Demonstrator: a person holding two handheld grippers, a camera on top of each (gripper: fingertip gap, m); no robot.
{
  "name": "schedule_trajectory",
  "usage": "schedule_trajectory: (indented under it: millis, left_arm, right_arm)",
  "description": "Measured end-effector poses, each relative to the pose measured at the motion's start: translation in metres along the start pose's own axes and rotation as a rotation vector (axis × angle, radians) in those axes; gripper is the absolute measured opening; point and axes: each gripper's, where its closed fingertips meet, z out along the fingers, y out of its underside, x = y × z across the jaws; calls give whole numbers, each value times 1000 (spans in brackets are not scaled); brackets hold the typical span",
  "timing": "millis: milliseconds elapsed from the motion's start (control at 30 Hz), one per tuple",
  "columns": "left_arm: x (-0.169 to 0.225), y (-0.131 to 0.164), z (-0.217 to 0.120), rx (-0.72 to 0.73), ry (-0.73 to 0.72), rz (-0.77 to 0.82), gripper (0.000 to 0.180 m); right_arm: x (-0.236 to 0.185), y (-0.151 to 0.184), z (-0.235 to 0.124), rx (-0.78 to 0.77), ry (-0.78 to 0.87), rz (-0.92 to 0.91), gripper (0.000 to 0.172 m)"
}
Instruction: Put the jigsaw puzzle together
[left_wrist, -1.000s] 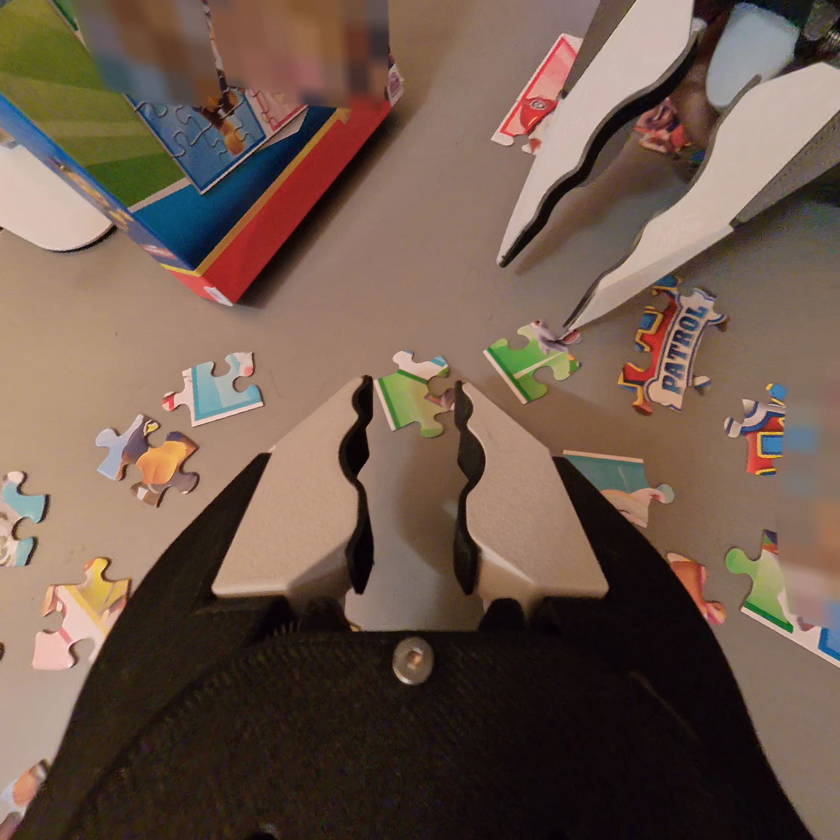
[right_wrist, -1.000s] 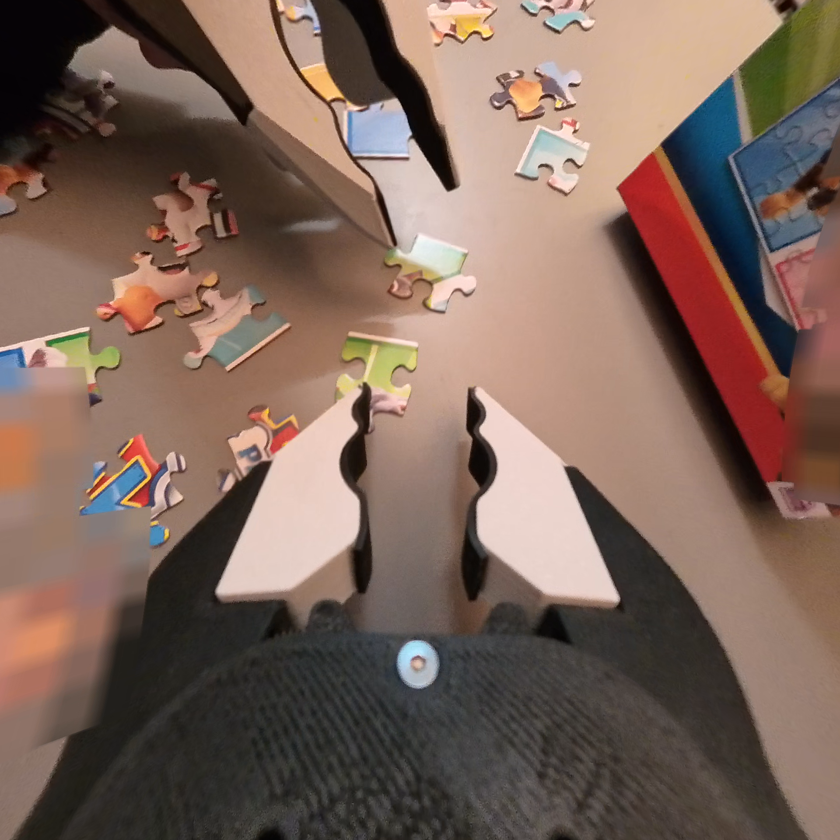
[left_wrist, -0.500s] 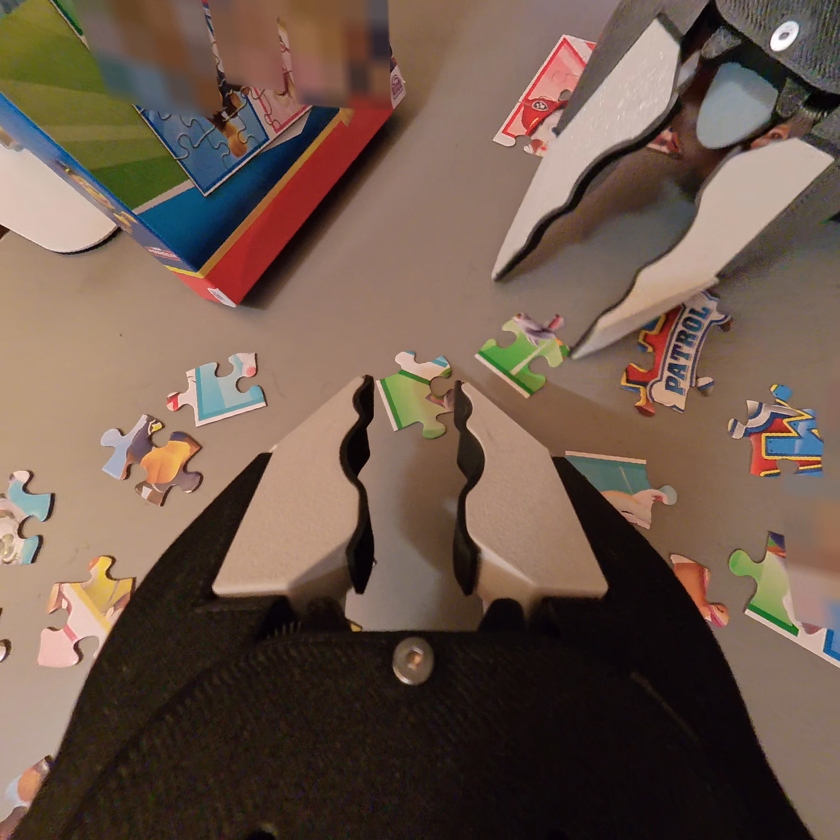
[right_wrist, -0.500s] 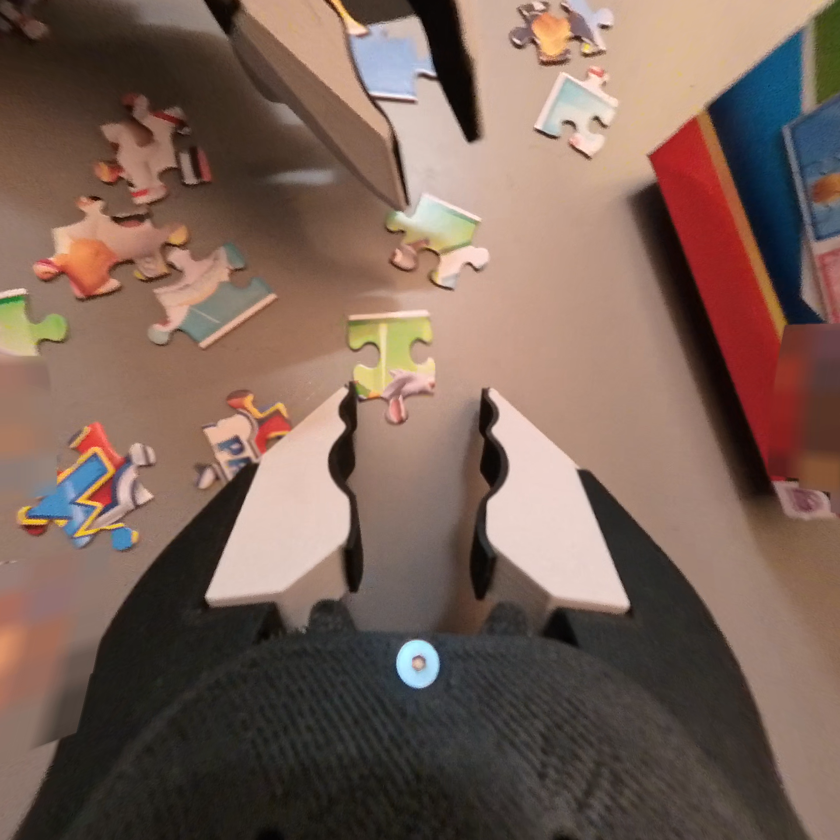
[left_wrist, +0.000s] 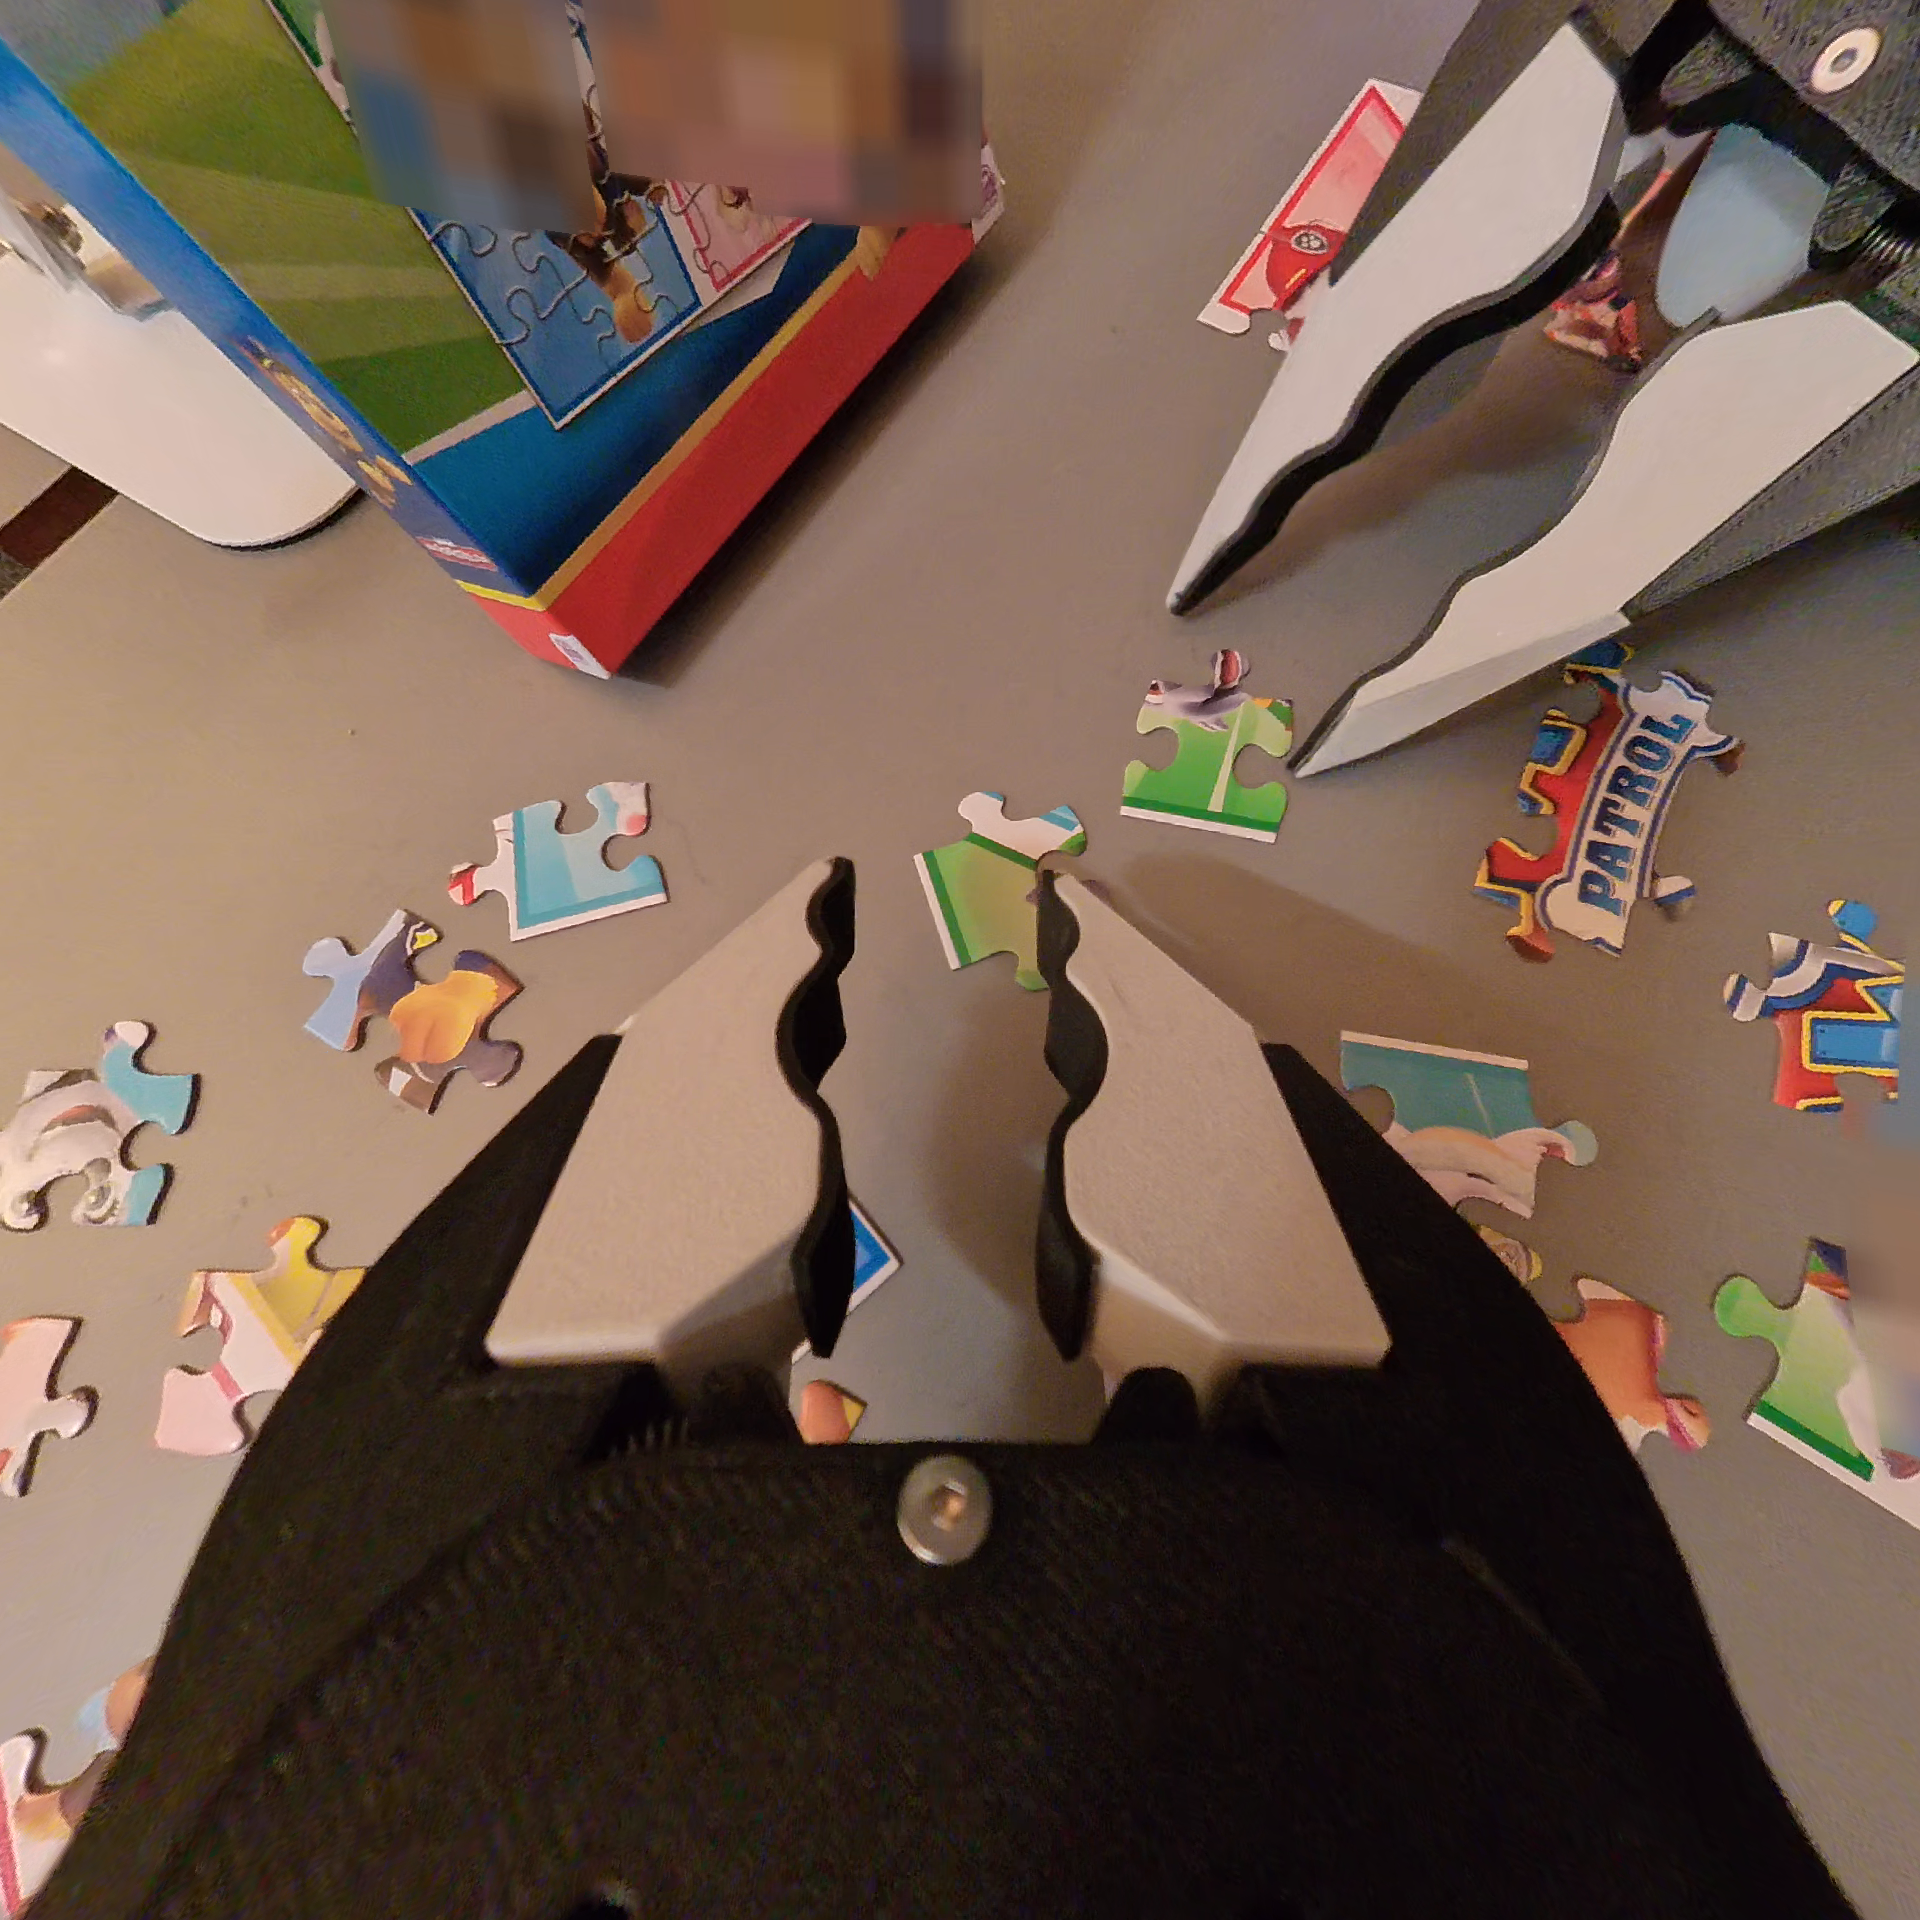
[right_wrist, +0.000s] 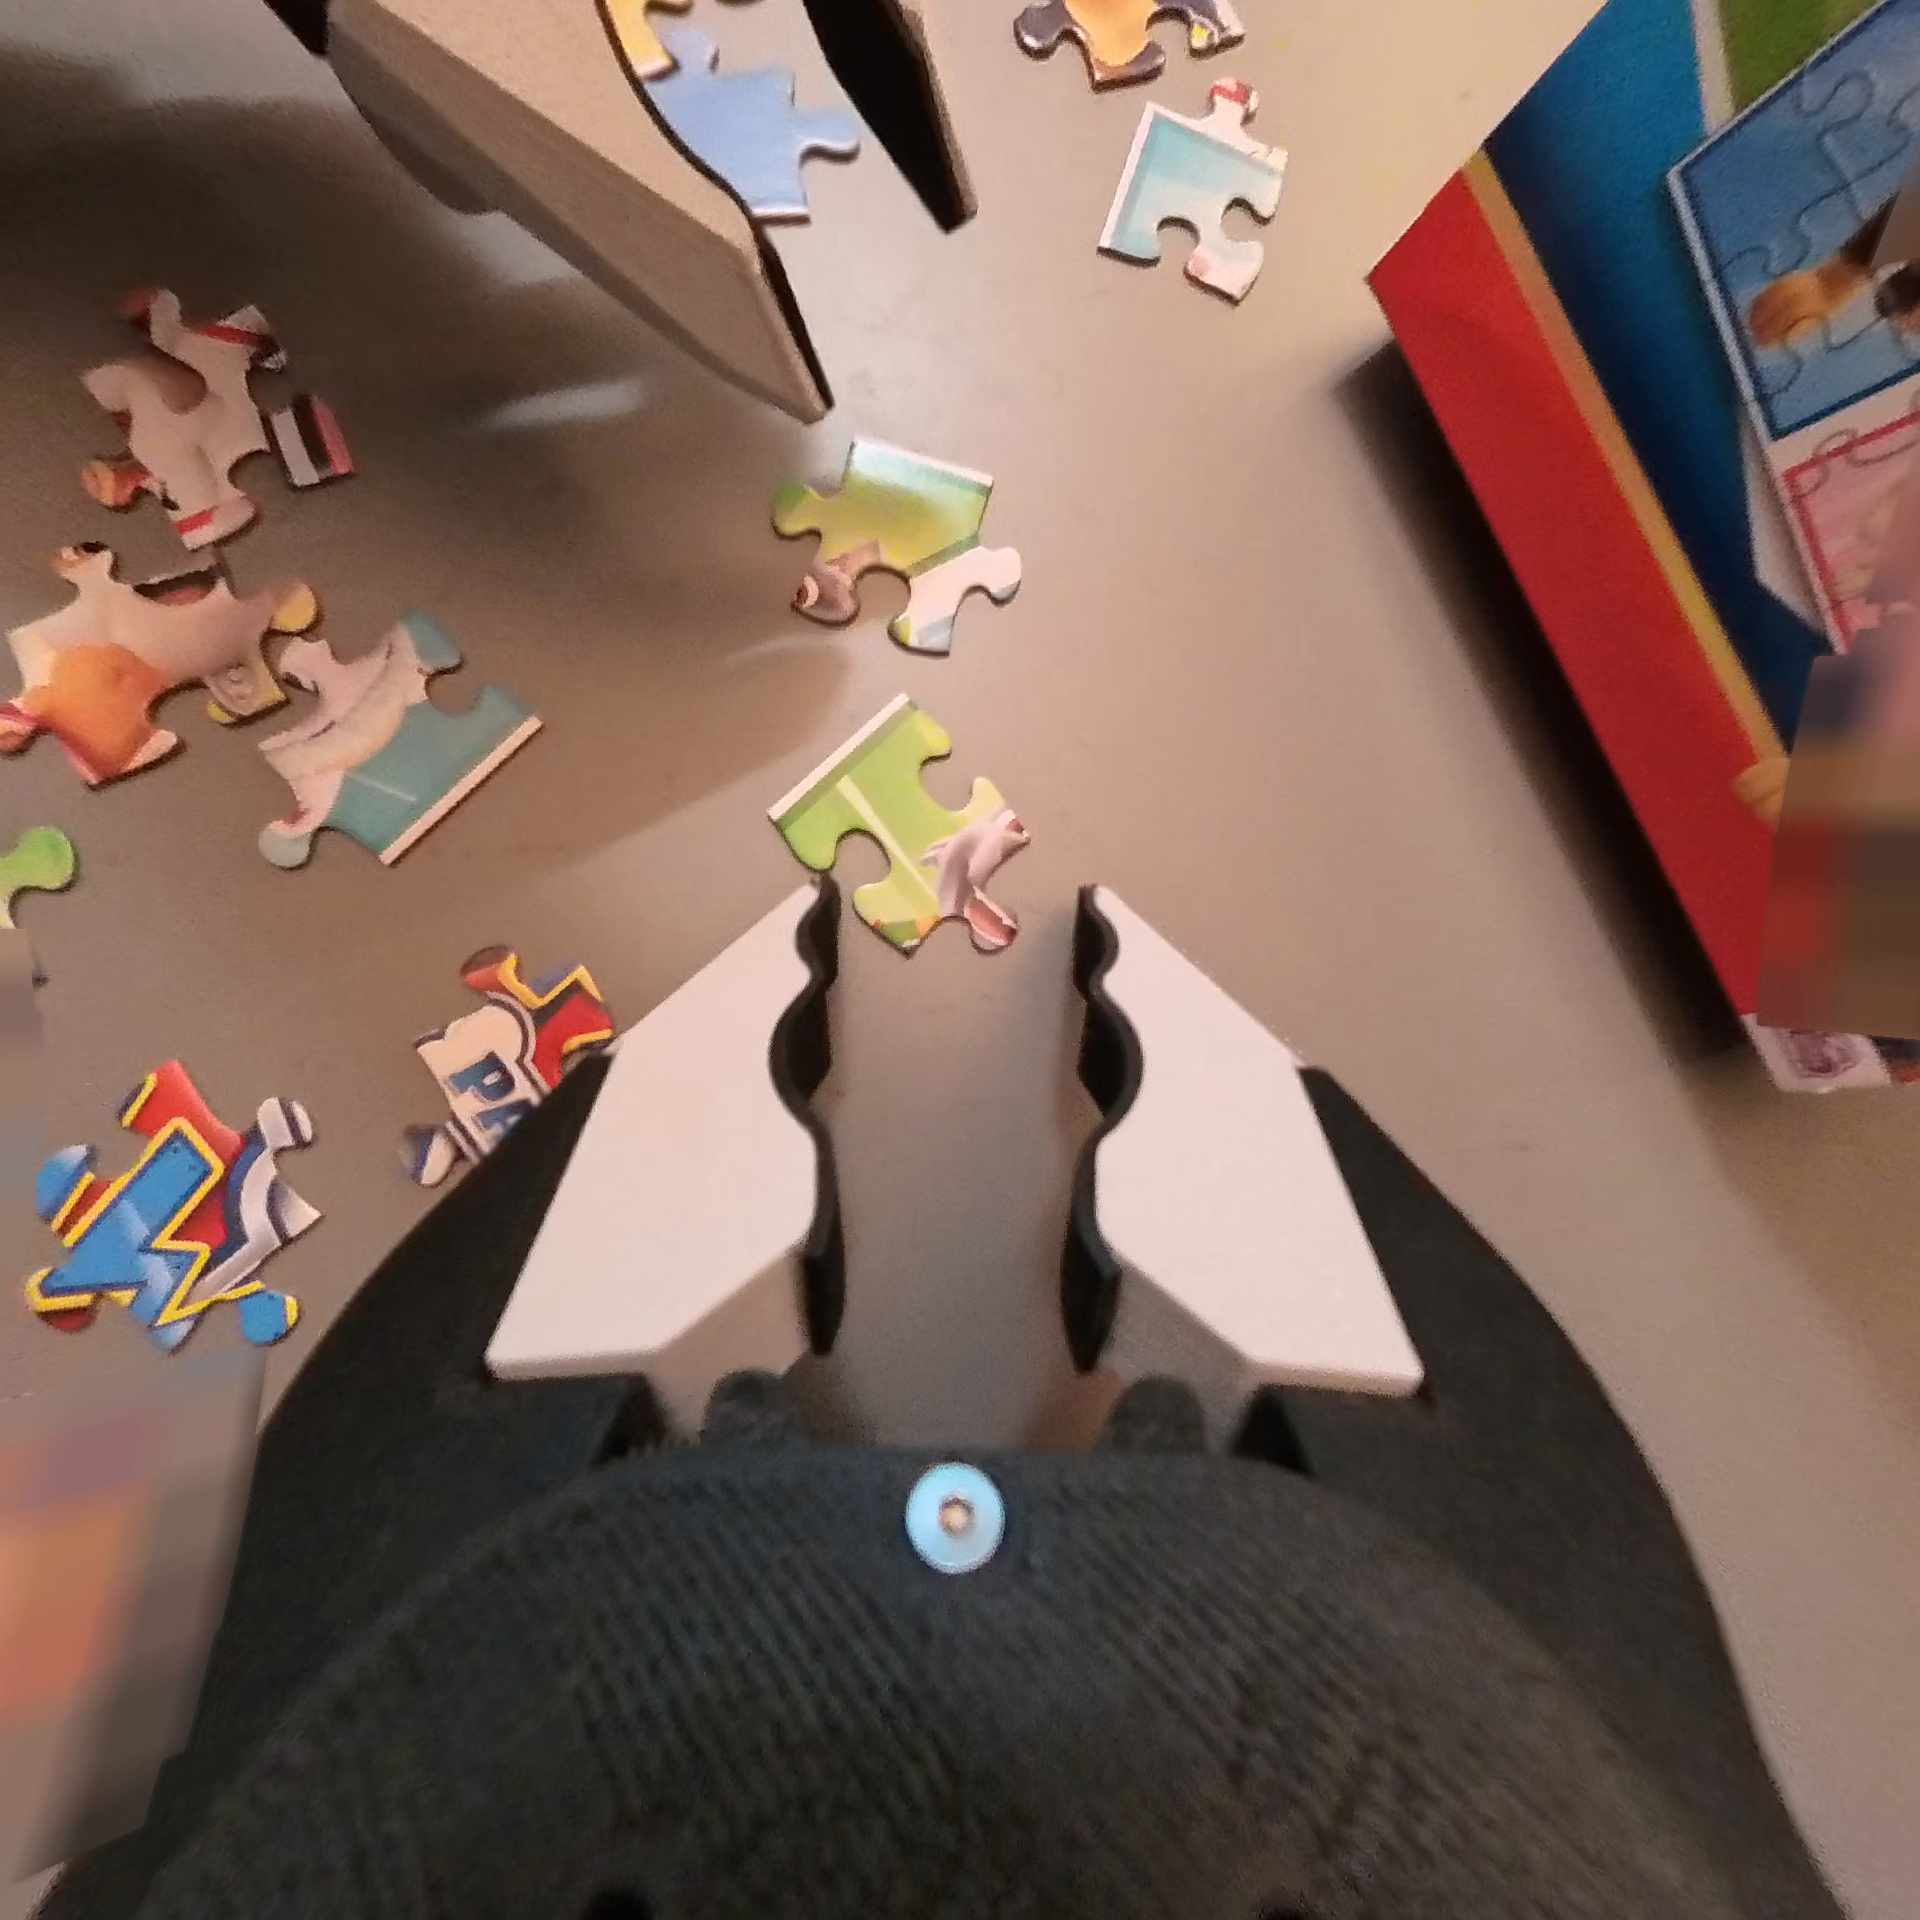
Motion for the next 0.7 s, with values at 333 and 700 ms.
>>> schedule_trajectory:
  millis: [333, 700]
  left_arm:
    - [-12, 1, -5, 16, -25, -33, 32]
    - [-27, 0, -19, 52, -43, -84, 32]
  right_arm:
    - [-22, 5, -3, -30, -112, -10, 56]
    - [-21, 6, -5, -44, -104, -19, 52]
